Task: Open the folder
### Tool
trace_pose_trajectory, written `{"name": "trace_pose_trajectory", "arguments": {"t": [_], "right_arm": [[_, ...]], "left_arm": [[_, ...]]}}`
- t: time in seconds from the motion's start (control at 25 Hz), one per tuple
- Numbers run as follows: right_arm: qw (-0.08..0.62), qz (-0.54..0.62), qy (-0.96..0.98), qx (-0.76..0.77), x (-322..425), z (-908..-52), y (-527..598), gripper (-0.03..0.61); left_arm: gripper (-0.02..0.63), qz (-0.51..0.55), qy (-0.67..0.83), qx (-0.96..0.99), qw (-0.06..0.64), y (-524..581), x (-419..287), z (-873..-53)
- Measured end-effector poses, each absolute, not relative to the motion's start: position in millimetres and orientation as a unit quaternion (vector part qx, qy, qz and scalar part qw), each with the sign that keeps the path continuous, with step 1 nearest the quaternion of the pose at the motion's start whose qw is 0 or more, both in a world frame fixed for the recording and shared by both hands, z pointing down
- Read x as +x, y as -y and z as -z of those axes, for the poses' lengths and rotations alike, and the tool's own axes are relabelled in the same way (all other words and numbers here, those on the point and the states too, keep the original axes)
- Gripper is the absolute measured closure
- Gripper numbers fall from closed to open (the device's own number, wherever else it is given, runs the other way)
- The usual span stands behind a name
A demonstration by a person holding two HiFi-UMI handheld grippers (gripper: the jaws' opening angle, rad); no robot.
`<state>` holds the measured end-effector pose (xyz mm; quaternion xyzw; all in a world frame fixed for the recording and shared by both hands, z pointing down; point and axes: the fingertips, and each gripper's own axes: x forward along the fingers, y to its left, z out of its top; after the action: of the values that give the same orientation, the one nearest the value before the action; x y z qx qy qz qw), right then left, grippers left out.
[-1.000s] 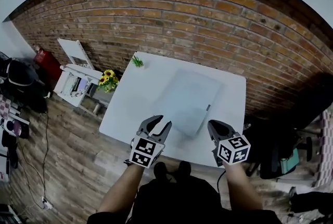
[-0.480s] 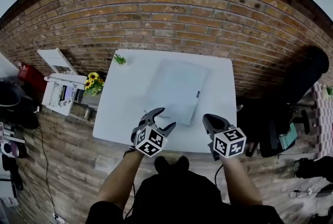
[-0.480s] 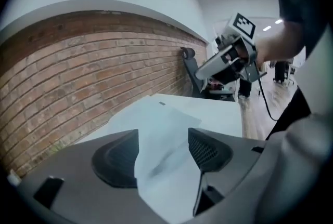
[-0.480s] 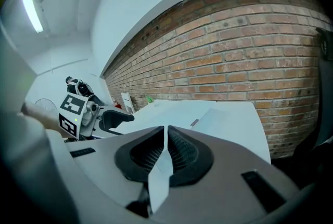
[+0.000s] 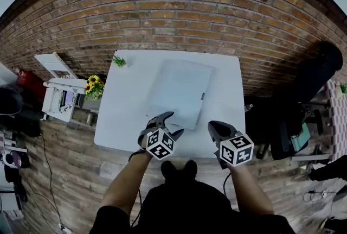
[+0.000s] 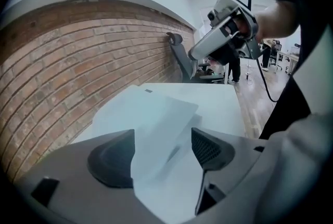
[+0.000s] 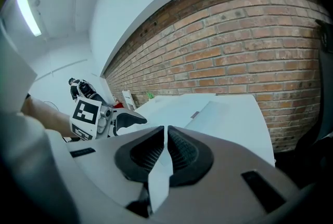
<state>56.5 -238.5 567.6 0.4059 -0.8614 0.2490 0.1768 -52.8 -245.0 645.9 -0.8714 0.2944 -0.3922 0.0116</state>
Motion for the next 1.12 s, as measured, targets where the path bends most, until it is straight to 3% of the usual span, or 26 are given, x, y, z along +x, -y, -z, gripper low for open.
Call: {"name": "trace_pose_trajectory", "arguments": {"t": [0.32,0.4,0.52,0.68,1.12], "right_arm": [[0.180,-0.256,0.856,0.412,61,-570,237,0.545],[0.181,-0.256,0.855,0.413,61,-570,237,0.545],[0.181,-0.255,0.855,0.413,60,-569,237,0.545],[0.181,-0.248,0.857,0.415,57,-564,239,0.545],[0.177,-0.232,0.856,0.428,38,-554,240,0.545]], "left_arm": [[0.276,0.431,-0.290,-0.851,0.076,259,-52,-656],[0.316,0.426,-0.291,-0.852,0.087,262,-50,-653],[0.439,0.409,-0.290,-0.859,0.105,262,-46,-643],[0.545,0.379,-0.300,-0.867,0.121,264,-43,-620],[0.575,0.299,-0.325,-0.893,0.090,266,-59,-570]]}}
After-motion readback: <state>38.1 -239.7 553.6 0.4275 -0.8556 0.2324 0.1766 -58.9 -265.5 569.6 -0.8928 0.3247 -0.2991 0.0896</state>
